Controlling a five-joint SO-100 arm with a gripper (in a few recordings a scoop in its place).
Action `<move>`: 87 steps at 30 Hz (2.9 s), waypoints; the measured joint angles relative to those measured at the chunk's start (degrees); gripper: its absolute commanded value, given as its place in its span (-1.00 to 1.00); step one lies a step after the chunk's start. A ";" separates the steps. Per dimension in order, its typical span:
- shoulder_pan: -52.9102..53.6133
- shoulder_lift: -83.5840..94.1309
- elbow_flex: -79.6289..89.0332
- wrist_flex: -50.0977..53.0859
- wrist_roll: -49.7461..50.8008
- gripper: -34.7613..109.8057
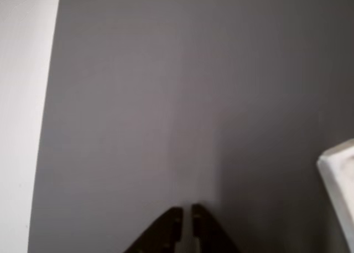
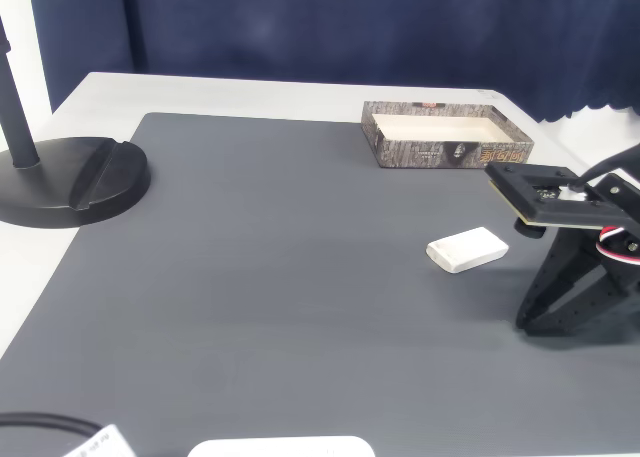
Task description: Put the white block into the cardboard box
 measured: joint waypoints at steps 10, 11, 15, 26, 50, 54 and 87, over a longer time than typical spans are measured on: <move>0.00 0.00 0.00 0.00 0.00 -0.54; 0.00 0.00 0.00 0.00 0.00 -0.54; 0.00 0.00 0.00 0.00 0.00 -0.54; 0.00 0.00 0.00 0.00 0.00 -0.54; 0.00 -6.24 -1.85 0.00 -5.10 -0.54; 1.14 -13.18 -6.42 -0.44 -5.19 -0.54; 26.28 -64.86 -43.33 2.29 20.30 -0.54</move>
